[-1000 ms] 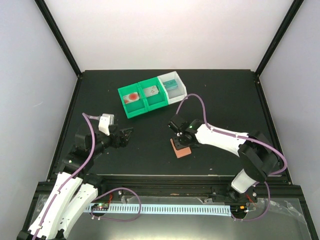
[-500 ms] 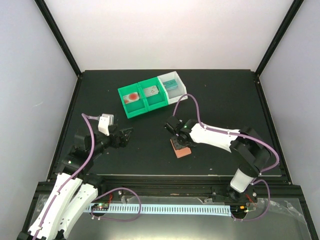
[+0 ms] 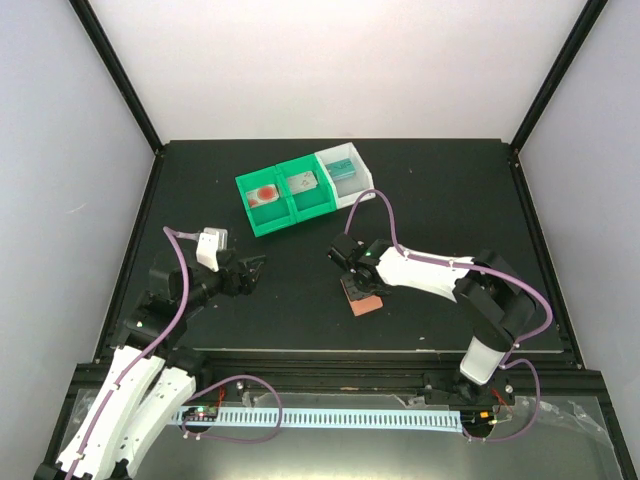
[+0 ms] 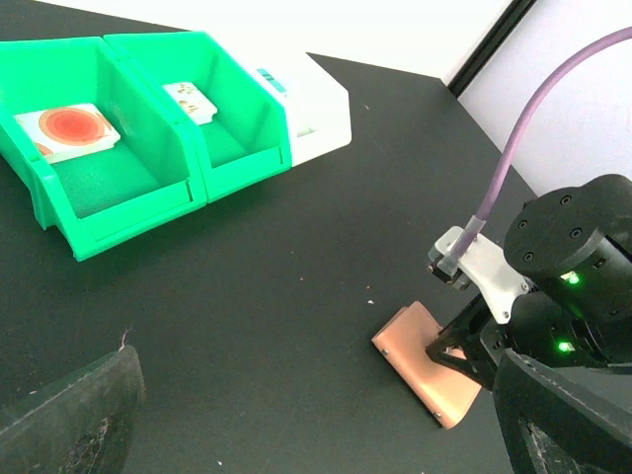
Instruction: Take the credit cards out of the card holder
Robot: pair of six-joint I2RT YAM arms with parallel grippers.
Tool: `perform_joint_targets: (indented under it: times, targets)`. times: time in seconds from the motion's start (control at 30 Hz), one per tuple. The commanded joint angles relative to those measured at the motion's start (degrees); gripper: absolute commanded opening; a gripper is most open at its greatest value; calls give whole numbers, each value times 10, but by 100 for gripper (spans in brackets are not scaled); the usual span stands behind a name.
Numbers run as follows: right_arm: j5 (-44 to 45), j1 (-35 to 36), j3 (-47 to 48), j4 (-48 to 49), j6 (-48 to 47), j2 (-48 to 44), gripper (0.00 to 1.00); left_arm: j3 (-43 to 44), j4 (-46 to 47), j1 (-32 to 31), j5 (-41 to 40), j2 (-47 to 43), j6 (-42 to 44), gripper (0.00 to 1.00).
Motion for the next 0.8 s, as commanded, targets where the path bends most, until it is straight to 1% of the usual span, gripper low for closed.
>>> perform_joint_targets:
  times: [0.0, 0.07, 0.2, 0.4, 0.6, 0.77]
  targets:
    - [24, 3, 4, -3, 1, 13, 22, 7, 4, 3, 6, -3, 5, 98]
    - [29, 3, 1, -3, 2, 13, 20, 7, 3, 3, 6, -3, 5, 98]
    - [31, 4, -1, -1, 5, 8, 14, 7, 3, 3, 7, -2, 5, 98]
    - [22, 6, -1, 4, -1, -8, 1, 8, 2, 3, 4, 0, 6, 98]
    - [5, 6, -5, 19, -6, -21, 1, 10, -5, 3, -11, 6, 2, 97]
    - [-21, 8, -16, 44, -8, -57, 1, 23, -28, -7, -7, 45, -2, 94]
